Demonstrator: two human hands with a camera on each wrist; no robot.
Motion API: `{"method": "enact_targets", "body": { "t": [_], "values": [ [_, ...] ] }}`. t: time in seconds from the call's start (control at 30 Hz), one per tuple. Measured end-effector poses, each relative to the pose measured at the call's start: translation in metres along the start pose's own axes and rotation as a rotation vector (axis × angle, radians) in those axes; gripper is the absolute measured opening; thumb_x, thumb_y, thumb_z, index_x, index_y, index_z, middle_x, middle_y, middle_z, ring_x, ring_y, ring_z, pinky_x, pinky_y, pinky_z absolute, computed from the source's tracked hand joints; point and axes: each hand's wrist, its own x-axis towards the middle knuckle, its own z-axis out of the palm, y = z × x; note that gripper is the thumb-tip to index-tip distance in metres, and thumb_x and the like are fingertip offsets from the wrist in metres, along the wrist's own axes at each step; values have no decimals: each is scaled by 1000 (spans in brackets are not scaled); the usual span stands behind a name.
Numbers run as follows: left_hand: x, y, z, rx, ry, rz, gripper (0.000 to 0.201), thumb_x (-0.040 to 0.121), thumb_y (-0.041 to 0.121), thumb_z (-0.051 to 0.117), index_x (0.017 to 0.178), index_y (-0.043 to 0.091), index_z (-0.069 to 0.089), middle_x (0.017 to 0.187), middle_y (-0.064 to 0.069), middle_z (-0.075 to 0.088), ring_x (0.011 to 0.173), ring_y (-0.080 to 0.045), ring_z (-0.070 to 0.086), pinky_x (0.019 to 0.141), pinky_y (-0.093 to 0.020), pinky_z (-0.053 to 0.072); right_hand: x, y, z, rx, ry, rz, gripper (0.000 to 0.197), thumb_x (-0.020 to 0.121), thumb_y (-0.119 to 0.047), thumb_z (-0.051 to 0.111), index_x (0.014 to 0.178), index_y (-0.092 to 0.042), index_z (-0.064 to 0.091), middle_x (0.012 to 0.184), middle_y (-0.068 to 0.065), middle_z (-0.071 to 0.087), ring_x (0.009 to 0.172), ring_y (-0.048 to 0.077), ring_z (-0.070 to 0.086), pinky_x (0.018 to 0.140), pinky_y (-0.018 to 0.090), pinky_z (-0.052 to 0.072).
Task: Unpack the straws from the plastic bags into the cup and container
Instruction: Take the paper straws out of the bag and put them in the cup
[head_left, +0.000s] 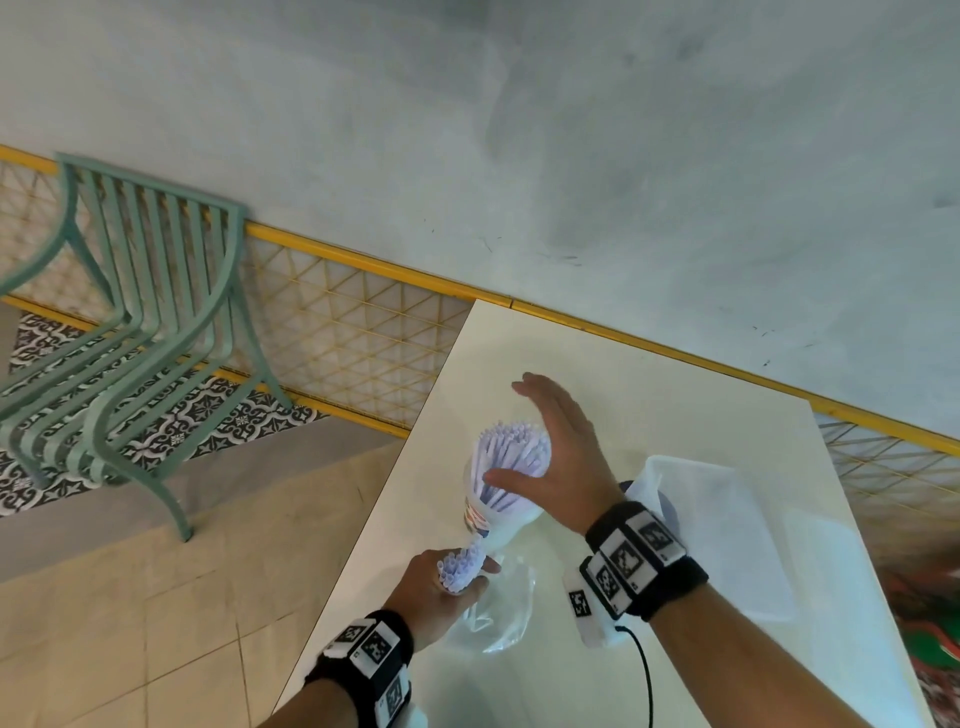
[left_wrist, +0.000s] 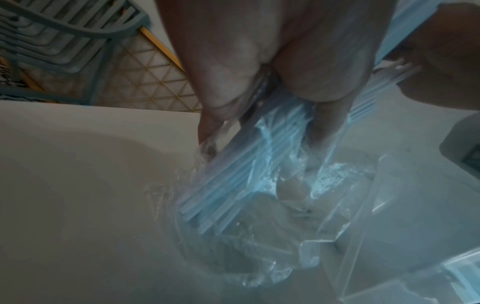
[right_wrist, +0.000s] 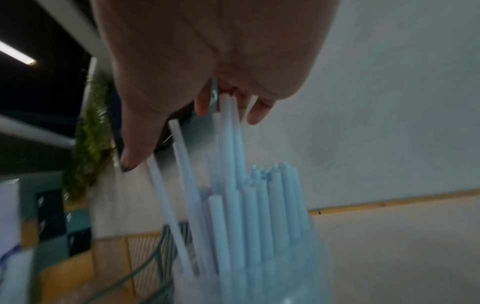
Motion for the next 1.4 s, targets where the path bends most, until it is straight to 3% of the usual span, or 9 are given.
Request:
{"method": "enact_targets", "body": {
  "t": [0.17, 0.37, 0.5, 0.6, 0.7, 0.8, 0.97, 1.13, 1.4],
  "values": [
    [1, -1, 0, 4, 0, 4, 18, 86, 14, 67, 92, 28, 76, 98, 19, 73, 87, -1, 69, 74, -5, 46, -20, 6, 34, -377, -235, -105, 68, 96, -56, 36, 153, -20, 27, 161, -7, 26, 149, 10, 17, 116, 45, 28],
    [1, -2, 1, 18, 9, 12, 18, 86, 16, 66, 92, 29, 76, 99, 12, 74, 86, -3, 68, 73, -6, 46, -13, 1, 42, -359, -121, -150, 63, 99, -44, 42, 154, -26, 16, 163, -9, 20, 150, 9, 16, 119, 32, 15],
    [1, -1, 0, 27, 6, 15, 16, 86, 17, 67, 92, 29, 75, 100, 11, 73, 87, -4, 67, 74, -6, 46, -12, 3, 53, -616, -223, -196, 49, 100, -40, 33, 145, -23, 44, 152, -9, 43, 145, 16, 33, 111, 45, 26],
    [1, -2, -1, 30, -5, 12, 13, 86, 20, 68, 92, 30, 75, 100, 12, 73, 90, 0, 66, 76, -5, 45, -9, -1, 50, -735, -235, -149, 55, 100, -47, 28, 149, -24, 38, 158, -9, 32, 147, 19, 26, 107, 54, 23],
    [1, -1, -1, 38, -13, 19, 11, 87, 21, 68, 93, 29, 74, 97, 16, 72, 89, 3, 64, 74, -4, 42, -12, -20, 35, -606, -188, -177, 52, 100, -44, 32, 149, -26, 35, 160, -10, 26, 145, 20, 27, 106, 49, 27],
    [2, -1, -2, 66, -38, 30, 11, 89, 22, 67, 97, 27, 73, 97, 15, 72, 86, 7, 62, 72, -3, 39, -27, -34, 21, -270, -164, -230, 44, 92, -17, 38, 133, -24, 52, 137, -8, 52, 120, 16, 52, 95, 39, 43],
    [3, 5, -3, 126, -65, 35, 27, 93, 27, 62, 79, 50, 65, 77, 39, 63, 74, 15, 58, 67, -5, 38, -72, -30, 27, 92, -191, -35, 49, 83, -3, 44, 127, -21, 56, 117, -11, 58, 87, -8, 54, 79, 17, 49],
    [2, 0, -1, 105, -61, 23, 7, 94, 38, 58, 90, 43, 59, 74, 33, 64, 69, 17, 57, 65, -6, 39, -89, -17, 51, 159, -126, 120, 63, 81, -3, 65, 137, -26, 47, 114, -15, 51, 68, 8, 55, 67, 14, 49],
    [3, 0, -5, 93, -119, 76, 17, 93, 20, 63, 83, 34, 61, 71, 34, 63, 64, 11, 56, 63, -7, 41, -85, -11, 62, 298, -222, 267, 55, 75, -9, 78, 125, -24, 62, 92, -13, 61, 62, 6, 54, 67, 9, 45]
  ]
}}
